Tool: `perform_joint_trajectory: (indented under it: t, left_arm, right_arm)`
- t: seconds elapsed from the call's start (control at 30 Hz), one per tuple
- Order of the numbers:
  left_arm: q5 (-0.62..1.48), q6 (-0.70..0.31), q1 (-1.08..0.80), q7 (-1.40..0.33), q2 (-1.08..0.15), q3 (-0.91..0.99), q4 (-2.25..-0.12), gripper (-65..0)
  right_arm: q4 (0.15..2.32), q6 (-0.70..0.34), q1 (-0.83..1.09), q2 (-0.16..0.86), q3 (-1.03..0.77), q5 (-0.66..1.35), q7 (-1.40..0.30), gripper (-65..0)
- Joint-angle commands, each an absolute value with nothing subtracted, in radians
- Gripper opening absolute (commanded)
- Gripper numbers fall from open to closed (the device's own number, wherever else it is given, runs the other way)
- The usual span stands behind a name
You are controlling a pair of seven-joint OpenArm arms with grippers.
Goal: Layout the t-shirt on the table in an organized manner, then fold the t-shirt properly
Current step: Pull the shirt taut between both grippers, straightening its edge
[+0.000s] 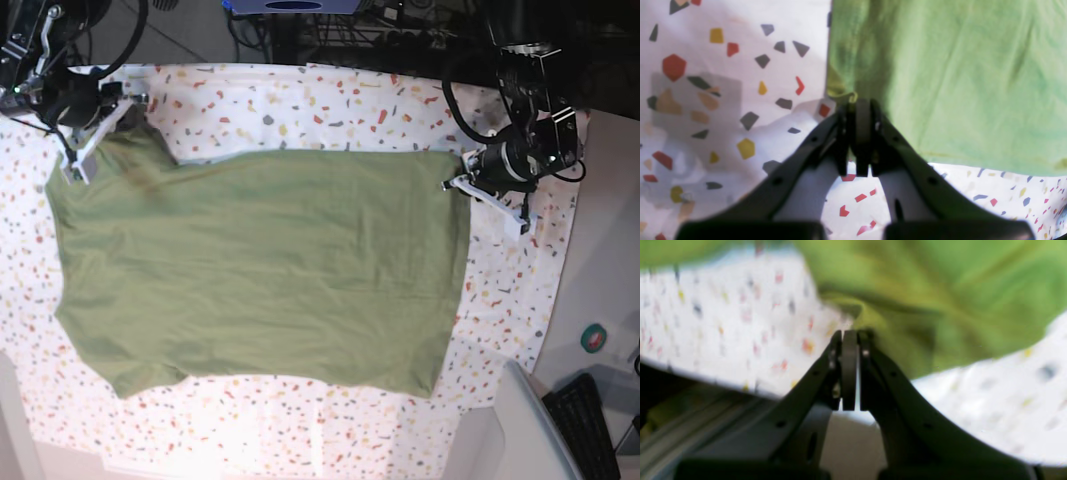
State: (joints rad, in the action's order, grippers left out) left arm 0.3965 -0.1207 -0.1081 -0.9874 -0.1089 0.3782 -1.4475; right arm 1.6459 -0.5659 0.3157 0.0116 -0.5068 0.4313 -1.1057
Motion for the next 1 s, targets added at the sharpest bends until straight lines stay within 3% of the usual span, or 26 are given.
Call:
perform_joint_trajectory:
  t: [0.0, 0.23, 0.3, 0.4, 0.67, 0.73, 0.9, 0.97]
  left_arm:
    - [0.406, -0.125, -0.099, -0.981, -0.117, 0.38, -1.463, -65.0]
    - [0.406, -0.125, -0.099, -0.981, -0.117, 0.383, -1.463, -65.0]
    - [0.406, -0.125, -0.099, -0.981, -0.117, 0.383, -1.463, -65.0]
    - [0.406, -0.125, -0.099, -0.981, -0.117, 0.383, -1.463, -65.0]
    - [0.404, -0.125, -0.099, -0.981, -0.131, 0.383, -1.463, -65.0]
    - [0.404, -0.125, -0.099, -0.981, -0.131, 0.383, -1.463, -65.0]
    - [0.404, -0.125, -0.099, -0.981, -0.131, 0.383, -1.461, -65.0]
    - [0.404, -0.125, -0.099, -0.981, -0.131, 0.383, -1.461, -65.0]
  right_arm:
    - [1.661, -0.568, 0.297, 0.022, -0.512, 0.472, -1.121, -65.0]
    - [1.662, -0.568, 0.242, 0.024, -0.522, 0.648, -1.328, -65.0]
    - [1.67, -0.568, 0.245, 0.038, -0.549, 0.707, -1.337, -54.2]
    - [1.67, -0.567, 0.251, 0.054, -0.624, 0.734, -1.331, -46.2]
    - [1.624, -0.567, 0.302, 0.047, -0.898, 0.733, -1.184, -45.5]
    - [1.575, -0.567, 0.305, 0.047, -0.912, 0.733, -1.161, -44.9]
    - [1.434, -0.567, 0.298, 0.054, -0.906, 0.733, -1.098, -34.1]
    - [1.42, -0.568, 0.298, 0.058, -0.862, 0.733, -1.079, -33.6]
